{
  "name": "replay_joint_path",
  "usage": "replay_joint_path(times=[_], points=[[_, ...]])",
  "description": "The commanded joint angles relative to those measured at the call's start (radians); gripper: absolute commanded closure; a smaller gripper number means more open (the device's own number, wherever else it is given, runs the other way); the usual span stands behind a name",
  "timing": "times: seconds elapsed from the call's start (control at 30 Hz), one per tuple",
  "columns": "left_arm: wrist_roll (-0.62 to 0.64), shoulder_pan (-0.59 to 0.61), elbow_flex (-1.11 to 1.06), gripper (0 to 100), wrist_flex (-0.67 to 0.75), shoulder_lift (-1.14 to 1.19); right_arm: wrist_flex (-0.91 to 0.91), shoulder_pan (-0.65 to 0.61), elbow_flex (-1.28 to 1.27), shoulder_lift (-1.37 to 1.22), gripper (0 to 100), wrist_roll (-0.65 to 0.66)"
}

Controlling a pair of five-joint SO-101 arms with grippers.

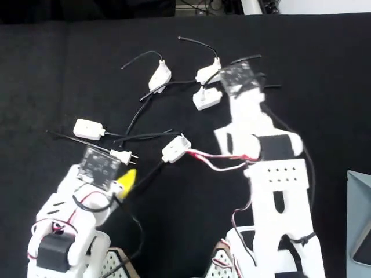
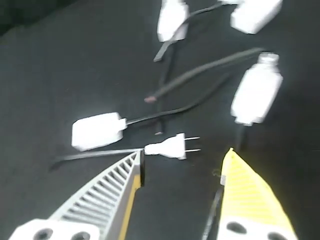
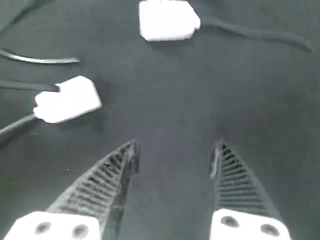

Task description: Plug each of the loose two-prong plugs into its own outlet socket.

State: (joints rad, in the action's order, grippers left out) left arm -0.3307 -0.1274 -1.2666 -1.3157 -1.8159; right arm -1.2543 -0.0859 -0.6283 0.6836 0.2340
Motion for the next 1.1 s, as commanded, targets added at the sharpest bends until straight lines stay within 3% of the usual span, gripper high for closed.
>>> replay_joint_path(times=[0.0, 0.4, 0.77, 1.07], points=[[-0.011, -0.142, 0.025, 74, 0.009, 0.055, 0.089, 0.077, -0.085, 0.019, 77.3, -0.012], [0.026, -0.361, 0.163, 74, 0.356, 0.796, 0.170, 0.132, -0.209, 0.025, 77.3, -0.012], [0.029, -0.364, 0.493, 74, 0.578, 1.482, 0.176, 0.285, -0.209, 0.025, 77.3, -0.003], [0.029, -0.300, 0.628, 74, 0.651, 1.728, 0.176, 0.296, -0.209, 0.025, 77.3, -0.003]])
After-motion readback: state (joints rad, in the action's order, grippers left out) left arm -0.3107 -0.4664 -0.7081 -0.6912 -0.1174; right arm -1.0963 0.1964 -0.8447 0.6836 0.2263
